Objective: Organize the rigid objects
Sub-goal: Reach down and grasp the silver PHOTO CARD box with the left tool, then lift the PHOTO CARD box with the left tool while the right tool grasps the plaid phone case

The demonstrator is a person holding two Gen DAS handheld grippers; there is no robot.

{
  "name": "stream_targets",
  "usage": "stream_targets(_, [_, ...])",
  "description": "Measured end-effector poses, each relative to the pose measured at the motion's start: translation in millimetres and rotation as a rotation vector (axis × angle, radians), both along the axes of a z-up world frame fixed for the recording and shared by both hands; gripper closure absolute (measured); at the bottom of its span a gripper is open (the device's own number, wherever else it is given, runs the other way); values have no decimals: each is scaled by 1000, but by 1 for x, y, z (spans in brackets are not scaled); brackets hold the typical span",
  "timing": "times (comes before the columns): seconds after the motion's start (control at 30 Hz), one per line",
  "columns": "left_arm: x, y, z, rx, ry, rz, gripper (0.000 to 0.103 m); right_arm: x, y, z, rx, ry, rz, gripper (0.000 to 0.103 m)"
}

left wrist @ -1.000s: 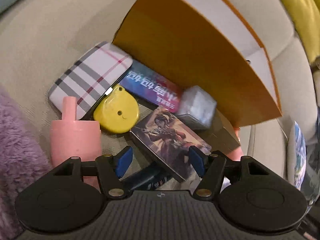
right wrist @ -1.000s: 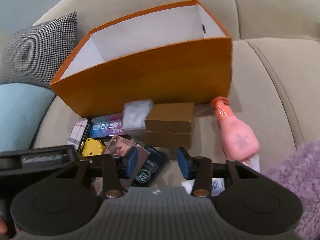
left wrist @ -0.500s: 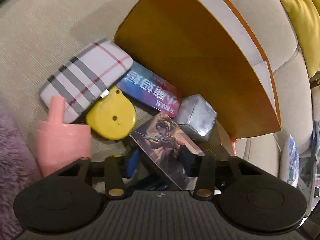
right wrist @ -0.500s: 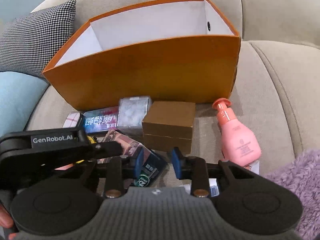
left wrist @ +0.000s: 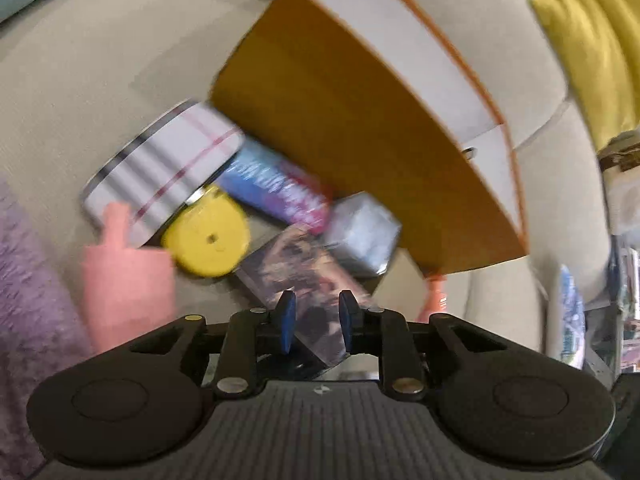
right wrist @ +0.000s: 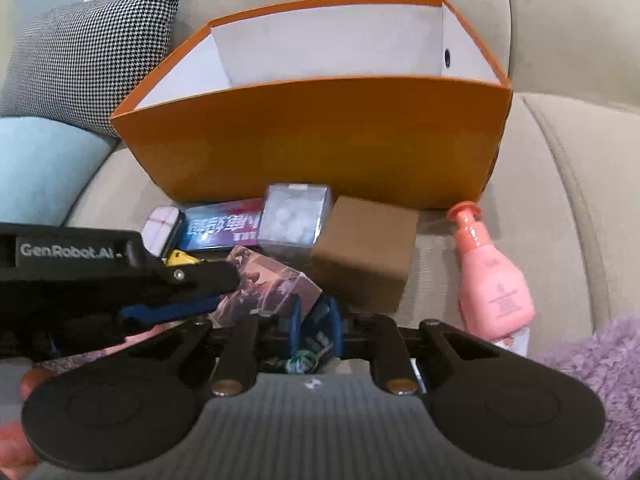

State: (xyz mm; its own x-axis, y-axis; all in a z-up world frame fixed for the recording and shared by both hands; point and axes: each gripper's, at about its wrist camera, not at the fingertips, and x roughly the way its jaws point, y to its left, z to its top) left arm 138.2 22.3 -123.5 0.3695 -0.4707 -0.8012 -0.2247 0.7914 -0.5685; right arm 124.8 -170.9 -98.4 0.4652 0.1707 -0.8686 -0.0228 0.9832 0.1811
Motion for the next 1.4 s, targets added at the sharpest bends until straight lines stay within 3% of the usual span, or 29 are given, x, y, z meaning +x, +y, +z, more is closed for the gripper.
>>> stream_targets(0.1, [-2,9,-12,-50,69,51,56,0,-5,2,15,-6,-21,82])
stream_targets(0.2, [-2,13,-25,-110,115,105,47,0,-6,2,34,-12,-16,82])
stream_targets(0.43, [2,7,-51,-244,176,154,36,-1,-3,2,8,-20,-3,82])
stream_targets(0.6, [6,6,-61,-290,176,191,44,1,-4,-3,8,-4,-5,82])
stream_targets(0.67, [7,6,-56,-266,171,180,51,1,-4,-4,8,-3,-2,82])
stream_targets(0.73, [7,4,-48,-197,152,146,69,1,-4,-4,10,-3,1,82])
stream_targets(0.9, [5,-2,-31,-81,76,71,75,-1,2,-4,20,1,32,82])
stream_targets(1.03, [2,-8,-2,93,-52,-27,78,-4,5,-4,21,9,45,82])
stream_targets(1.4, [19,-13,-14,137,-82,-65,78,-1,8,-16,36,51,56,82])
